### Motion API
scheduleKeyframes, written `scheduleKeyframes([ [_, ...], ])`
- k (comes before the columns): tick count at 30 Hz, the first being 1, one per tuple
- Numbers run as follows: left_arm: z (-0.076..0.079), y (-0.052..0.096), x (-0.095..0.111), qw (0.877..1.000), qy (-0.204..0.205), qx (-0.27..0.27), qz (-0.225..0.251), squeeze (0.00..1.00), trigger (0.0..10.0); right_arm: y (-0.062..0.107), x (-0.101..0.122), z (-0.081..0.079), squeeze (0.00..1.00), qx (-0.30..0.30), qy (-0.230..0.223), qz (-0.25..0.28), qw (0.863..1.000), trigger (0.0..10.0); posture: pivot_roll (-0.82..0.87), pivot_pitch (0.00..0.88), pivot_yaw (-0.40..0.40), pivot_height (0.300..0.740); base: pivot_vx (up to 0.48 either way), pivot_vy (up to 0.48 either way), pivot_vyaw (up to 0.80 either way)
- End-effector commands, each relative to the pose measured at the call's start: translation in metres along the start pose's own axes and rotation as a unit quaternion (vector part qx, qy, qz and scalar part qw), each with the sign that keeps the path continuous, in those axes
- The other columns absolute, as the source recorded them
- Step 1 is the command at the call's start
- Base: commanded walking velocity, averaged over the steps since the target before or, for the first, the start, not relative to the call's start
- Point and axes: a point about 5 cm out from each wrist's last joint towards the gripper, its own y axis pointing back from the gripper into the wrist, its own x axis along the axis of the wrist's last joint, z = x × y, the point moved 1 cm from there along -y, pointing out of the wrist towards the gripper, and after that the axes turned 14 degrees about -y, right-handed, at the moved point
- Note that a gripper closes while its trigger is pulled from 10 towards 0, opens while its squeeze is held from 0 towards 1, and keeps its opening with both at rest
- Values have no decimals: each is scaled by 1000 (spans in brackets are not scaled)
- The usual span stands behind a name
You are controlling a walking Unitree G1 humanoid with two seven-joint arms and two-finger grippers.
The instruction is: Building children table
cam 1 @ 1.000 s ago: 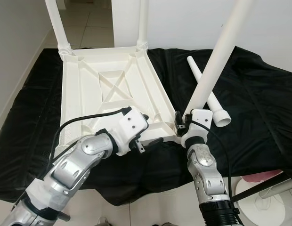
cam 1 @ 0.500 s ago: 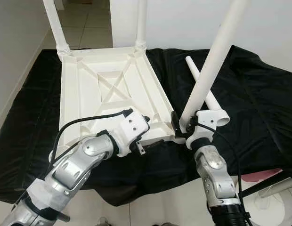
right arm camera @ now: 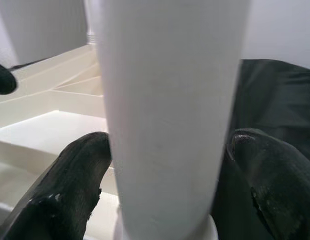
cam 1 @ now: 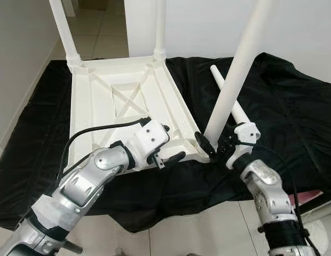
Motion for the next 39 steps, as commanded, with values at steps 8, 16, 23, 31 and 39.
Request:
scheduleKeyframes([
  [8, 10, 0, 2, 997, -4, -76, 20, 0, 10000, -12, -3, 2, 0, 66, 10, -26, 997, 10000, -28, 50, -26, 740, 0, 0, 0],
  [16, 8, 2, 3, 998, -4, -66, 19, 0, 10000, -18, -8, 7, 0, 80, 15, -41, 996, 0, -17, 61, -35, 740, 0, 0, 0],
  [23, 11, 1, 5, 997, 0, -72, 21, 0, 10000, -20, -10, 9, 0, 74, 12, -44, 996, 10000, -22, 79, -35, 740, 0, 0, 0],
  [31, 13, -2, 4, 997, -2, -71, 21, 0, 10000, -21, -7, 8, 0, 30, 0, -12, 999, 10000, -38, 67, -42, 740, 0, 0, 0],
  [39, 16, -5, 6, 997, 4, -71, 28, 0, 10000, -18, -7, 7, 0, -48, 10, 8, 999, 10000, -46, 67, -34, 740, 0, 0, 0],
])
